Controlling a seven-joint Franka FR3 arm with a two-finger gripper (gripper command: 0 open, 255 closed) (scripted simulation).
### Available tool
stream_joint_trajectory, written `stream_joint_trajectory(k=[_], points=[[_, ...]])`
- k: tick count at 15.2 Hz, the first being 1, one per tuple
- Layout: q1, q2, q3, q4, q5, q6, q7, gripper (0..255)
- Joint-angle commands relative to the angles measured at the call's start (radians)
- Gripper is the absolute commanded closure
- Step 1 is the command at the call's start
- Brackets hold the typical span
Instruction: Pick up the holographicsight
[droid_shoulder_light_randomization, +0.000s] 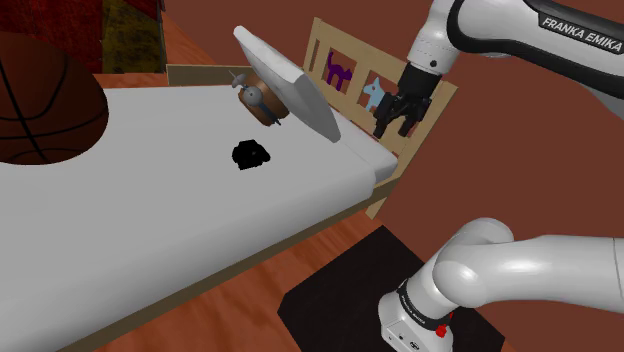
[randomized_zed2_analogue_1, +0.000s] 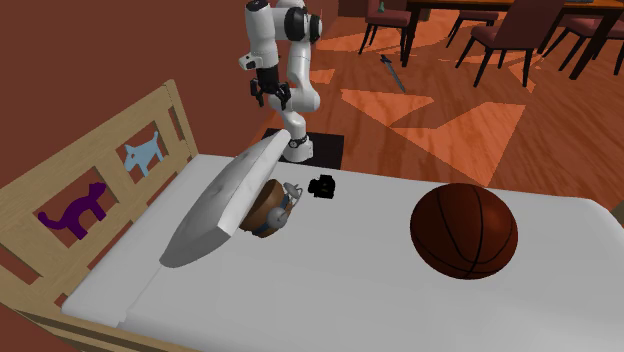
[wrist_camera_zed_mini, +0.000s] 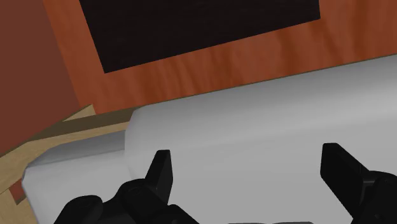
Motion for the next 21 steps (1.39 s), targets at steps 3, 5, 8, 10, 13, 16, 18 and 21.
stream_joint_trajectory(k=[3,5,8,10,13,16,18,21], points=[[0.012,0.046,0.03,0.008,0.02,0.043,0.032,0],[0.023,0.096,0.06,0.022,0.037,0.086,0.063,0],[0.038,0.177,0.103,0.051,0.058,0.146,0.108,0],[0.046,0.234,0.131,0.077,0.067,0.183,0.138,0],[0.057,0.324,0.172,0.125,0.073,0.235,0.184,0],[0.067,0.419,0.21,0.185,0.071,0.279,0.231,0],[0.074,0.485,0.235,0.231,0.063,0.305,0.264,0],[0.084,0.588,0.269,0.309,0.044,0.335,0.314,0]])
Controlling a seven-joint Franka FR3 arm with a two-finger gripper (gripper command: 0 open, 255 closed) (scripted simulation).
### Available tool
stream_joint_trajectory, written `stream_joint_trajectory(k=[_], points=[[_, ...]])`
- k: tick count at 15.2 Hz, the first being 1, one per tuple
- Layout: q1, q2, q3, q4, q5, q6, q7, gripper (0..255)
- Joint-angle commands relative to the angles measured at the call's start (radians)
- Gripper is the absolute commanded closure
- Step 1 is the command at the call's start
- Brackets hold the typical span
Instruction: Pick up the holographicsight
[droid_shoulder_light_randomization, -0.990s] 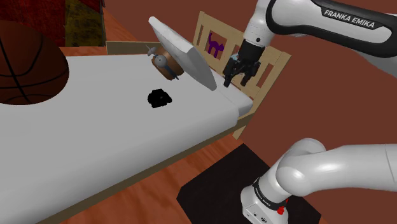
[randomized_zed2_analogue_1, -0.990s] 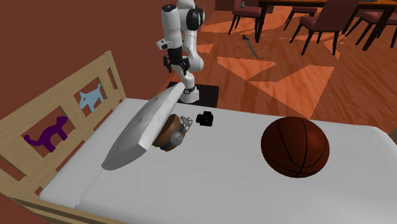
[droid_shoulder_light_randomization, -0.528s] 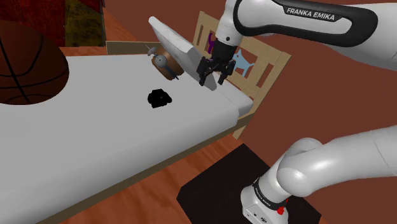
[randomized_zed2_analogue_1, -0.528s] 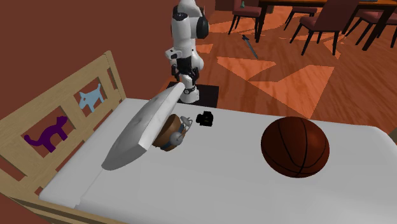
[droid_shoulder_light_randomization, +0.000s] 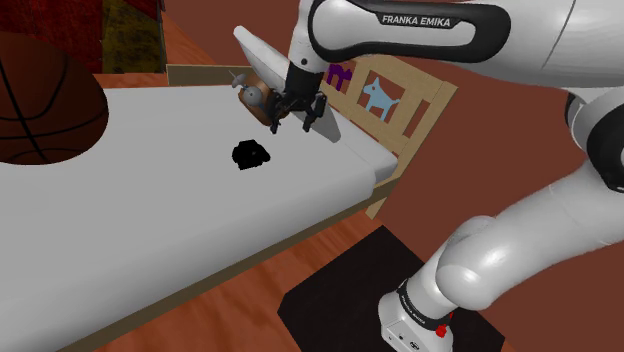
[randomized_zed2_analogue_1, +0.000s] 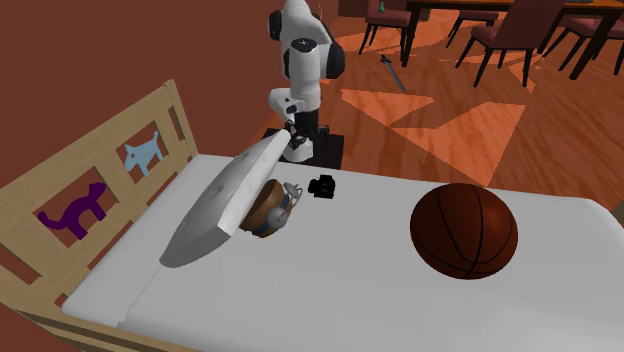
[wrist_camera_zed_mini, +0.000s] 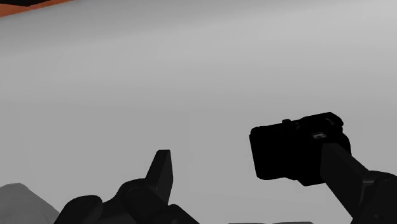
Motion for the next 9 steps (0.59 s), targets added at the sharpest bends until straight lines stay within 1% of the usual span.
stream_joint_trajectory(k=[1,7,9], points=[[0.009,0.075,0.025,0.057,-0.016,0.023,0.039,0],[0.044,0.286,0.072,0.25,-0.084,0.045,0.138,0],[0.044,0.288,0.071,0.226,-0.085,0.071,0.139,0]])
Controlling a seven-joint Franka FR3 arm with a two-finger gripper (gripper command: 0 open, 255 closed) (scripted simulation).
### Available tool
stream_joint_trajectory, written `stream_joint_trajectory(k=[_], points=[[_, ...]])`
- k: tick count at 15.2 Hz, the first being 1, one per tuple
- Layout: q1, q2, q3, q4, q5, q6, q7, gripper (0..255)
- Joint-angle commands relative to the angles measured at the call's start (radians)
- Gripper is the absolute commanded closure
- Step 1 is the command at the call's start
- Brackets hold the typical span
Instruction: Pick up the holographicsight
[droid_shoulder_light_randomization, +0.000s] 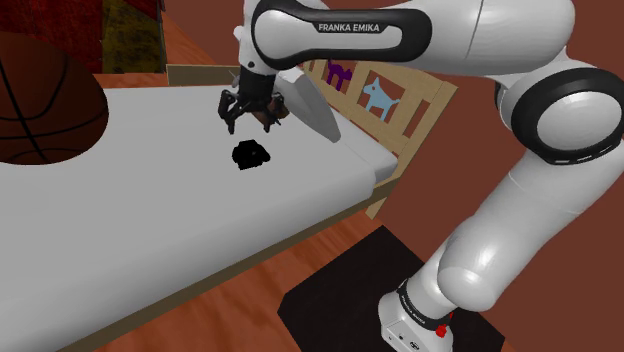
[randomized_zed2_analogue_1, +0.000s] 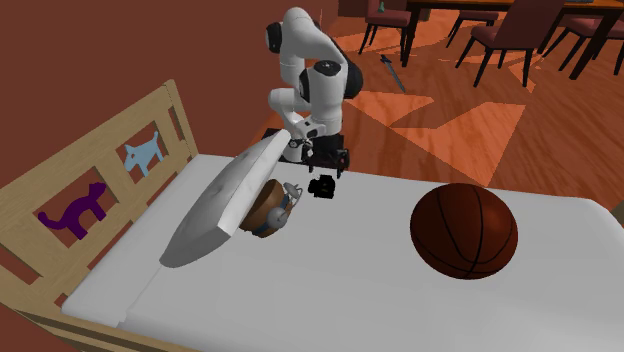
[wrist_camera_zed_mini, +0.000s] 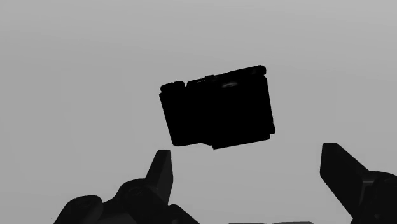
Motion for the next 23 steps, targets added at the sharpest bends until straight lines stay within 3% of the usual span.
stream_joint_trajectory(k=[1,7,8,17,23], points=[[0.002,0.006,0.001,-0.018,-0.003,0.025,0.004,0],[0.002,0.016,0.001,-0.067,-0.006,0.084,0.007,0],[0.002,0.017,0.001,-0.068,-0.007,0.086,0.006,255],[0.002,0.017,0.001,-0.067,-0.006,0.084,0.007,255],[0.002,0.004,0.001,-0.001,-0.002,0.006,0.004,255]])
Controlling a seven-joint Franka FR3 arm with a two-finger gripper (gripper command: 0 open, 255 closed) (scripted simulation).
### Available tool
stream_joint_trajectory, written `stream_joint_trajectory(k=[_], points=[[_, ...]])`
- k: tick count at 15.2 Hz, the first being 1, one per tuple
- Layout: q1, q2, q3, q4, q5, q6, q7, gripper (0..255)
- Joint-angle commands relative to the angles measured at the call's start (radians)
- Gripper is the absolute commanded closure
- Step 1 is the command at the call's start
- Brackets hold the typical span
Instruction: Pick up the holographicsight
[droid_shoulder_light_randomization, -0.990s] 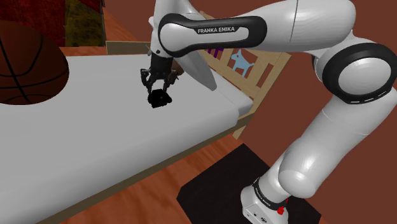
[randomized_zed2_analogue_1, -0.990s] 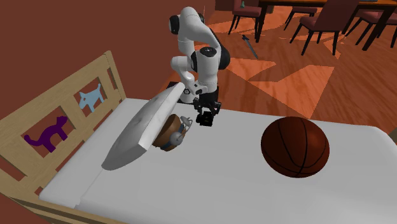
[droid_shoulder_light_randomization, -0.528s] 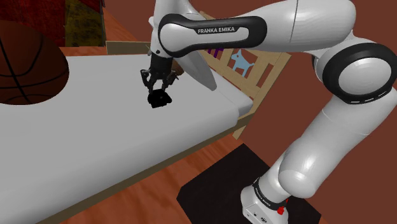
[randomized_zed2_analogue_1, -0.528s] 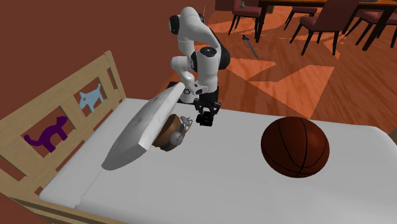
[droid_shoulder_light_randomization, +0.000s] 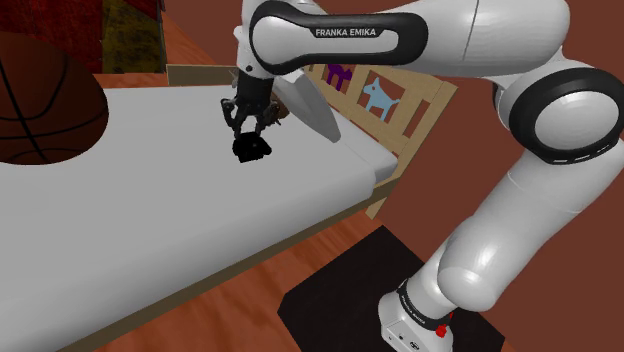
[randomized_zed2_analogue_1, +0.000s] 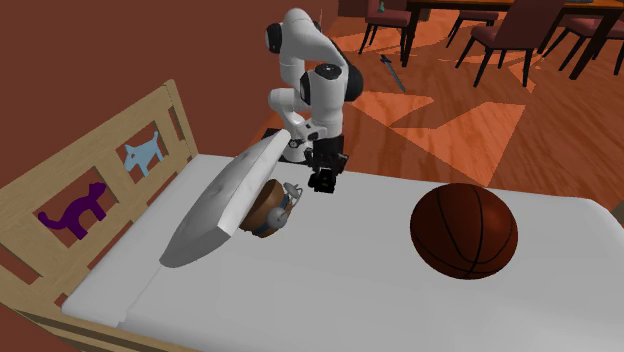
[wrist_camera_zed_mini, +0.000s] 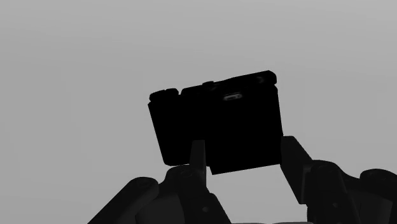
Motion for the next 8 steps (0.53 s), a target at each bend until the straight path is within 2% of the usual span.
stream_joint_trajectory(k=[1,8], points=[[-0.001,-0.005,-0.001,0.021,0.002,-0.026,-0.003,255],[-0.001,-0.008,0.0,0.112,0.003,-0.12,-0.004,255]])
